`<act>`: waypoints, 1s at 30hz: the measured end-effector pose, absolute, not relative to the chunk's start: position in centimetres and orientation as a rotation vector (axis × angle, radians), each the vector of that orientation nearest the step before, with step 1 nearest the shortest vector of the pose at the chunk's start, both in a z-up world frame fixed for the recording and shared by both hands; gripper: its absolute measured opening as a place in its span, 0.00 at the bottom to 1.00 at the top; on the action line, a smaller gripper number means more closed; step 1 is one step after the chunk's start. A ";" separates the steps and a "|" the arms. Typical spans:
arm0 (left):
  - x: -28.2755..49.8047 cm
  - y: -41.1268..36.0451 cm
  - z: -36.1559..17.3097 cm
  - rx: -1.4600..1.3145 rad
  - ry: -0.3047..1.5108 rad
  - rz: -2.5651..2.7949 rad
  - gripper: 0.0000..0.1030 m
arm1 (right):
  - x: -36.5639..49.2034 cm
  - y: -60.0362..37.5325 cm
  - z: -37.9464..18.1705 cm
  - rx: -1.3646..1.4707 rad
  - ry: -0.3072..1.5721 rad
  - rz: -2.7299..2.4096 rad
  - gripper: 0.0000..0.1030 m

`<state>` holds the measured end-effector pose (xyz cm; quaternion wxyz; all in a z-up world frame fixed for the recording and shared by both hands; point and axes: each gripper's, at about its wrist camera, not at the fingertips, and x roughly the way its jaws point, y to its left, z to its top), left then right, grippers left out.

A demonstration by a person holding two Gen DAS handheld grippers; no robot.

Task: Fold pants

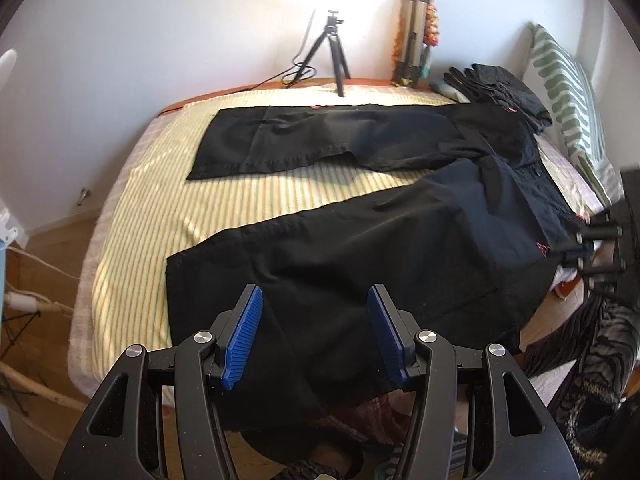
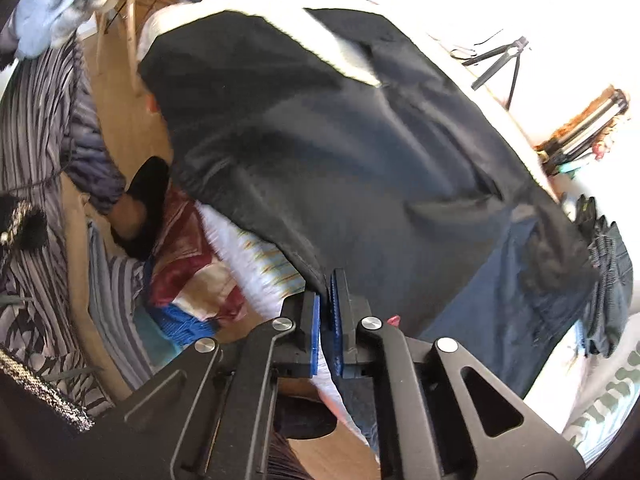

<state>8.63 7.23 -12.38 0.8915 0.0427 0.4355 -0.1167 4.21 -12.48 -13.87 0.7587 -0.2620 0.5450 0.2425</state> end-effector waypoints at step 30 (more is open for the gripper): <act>9.7 1.5 -17.7 0.326 0.978 -0.248 0.11 | 16.1 -15.7 -8.6 -0.486 1.029 0.385 0.03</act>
